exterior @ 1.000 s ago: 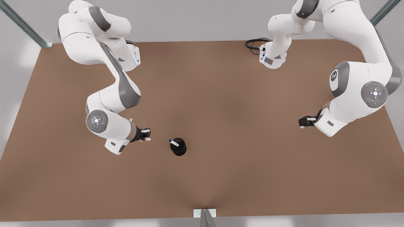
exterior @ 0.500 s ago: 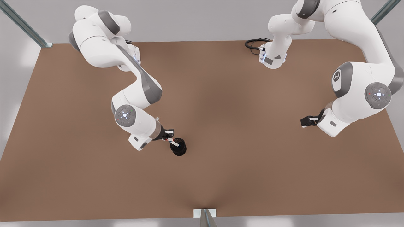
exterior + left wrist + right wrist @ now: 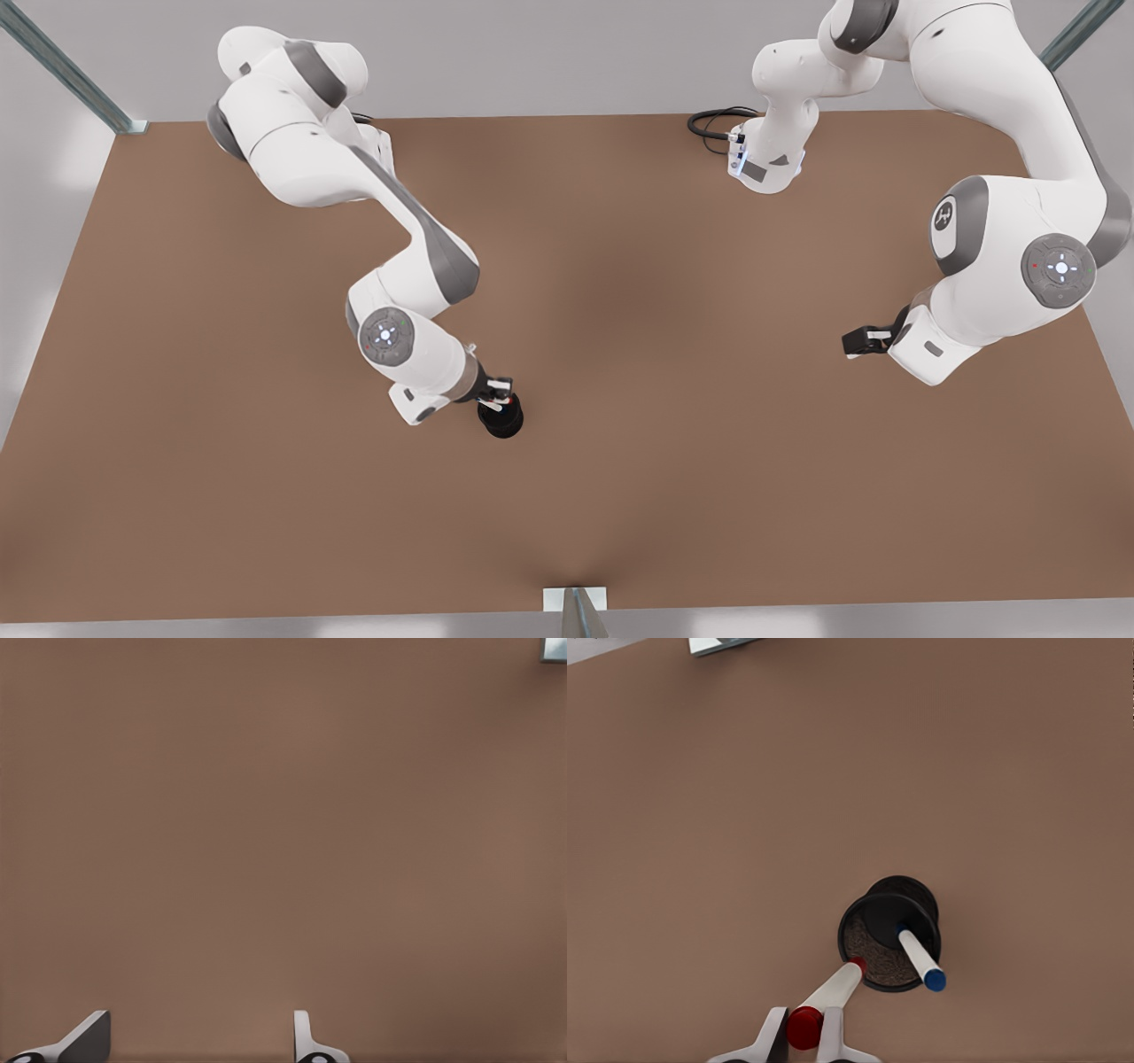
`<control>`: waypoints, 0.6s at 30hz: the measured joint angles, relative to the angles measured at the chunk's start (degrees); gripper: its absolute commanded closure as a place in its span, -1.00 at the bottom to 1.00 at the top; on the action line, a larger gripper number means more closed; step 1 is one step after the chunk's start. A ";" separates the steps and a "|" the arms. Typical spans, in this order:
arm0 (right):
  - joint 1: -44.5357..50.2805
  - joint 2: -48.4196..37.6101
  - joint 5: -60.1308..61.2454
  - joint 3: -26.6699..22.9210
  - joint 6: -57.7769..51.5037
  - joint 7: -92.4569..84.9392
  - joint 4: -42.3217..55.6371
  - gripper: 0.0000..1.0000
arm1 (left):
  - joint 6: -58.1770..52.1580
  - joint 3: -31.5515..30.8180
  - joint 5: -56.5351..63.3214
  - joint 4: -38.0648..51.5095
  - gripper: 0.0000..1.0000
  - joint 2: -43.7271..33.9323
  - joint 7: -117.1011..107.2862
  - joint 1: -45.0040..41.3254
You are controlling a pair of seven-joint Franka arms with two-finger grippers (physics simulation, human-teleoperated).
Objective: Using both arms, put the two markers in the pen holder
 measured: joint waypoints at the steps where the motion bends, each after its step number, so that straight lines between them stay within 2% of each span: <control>1: 0.00 0.20 -0.33 -0.02 0.26 0.41 -0.03 0.57 | -0.01 0.00 0.00 0.00 -1.00 0.00 -0.01 -0.01; 18: 0.07 0.59 -2.17 -0.29 1.70 4.75 -2.24 0.57 | -0.07 0.00 0.06 -0.07 -1.00 0.08 -0.09 -0.13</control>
